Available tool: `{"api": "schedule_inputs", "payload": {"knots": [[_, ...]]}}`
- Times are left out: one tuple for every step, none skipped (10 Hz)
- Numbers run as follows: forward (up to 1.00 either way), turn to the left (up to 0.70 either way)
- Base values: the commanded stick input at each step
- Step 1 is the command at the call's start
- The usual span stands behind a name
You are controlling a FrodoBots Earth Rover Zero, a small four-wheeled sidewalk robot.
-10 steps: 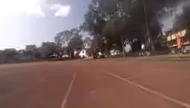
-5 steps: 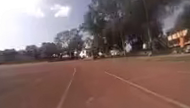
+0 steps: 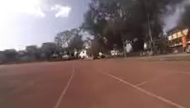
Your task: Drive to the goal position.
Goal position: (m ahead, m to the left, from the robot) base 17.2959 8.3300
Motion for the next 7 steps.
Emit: {"api": "schedule_inputs", "payload": {"knots": [[0.70, 0.00], [0.70, 0.00], [0.70, 0.00], [0.70, 0.00], [0.70, 0.00], [0.70, 0.00], [0.70, 0.00]]}}
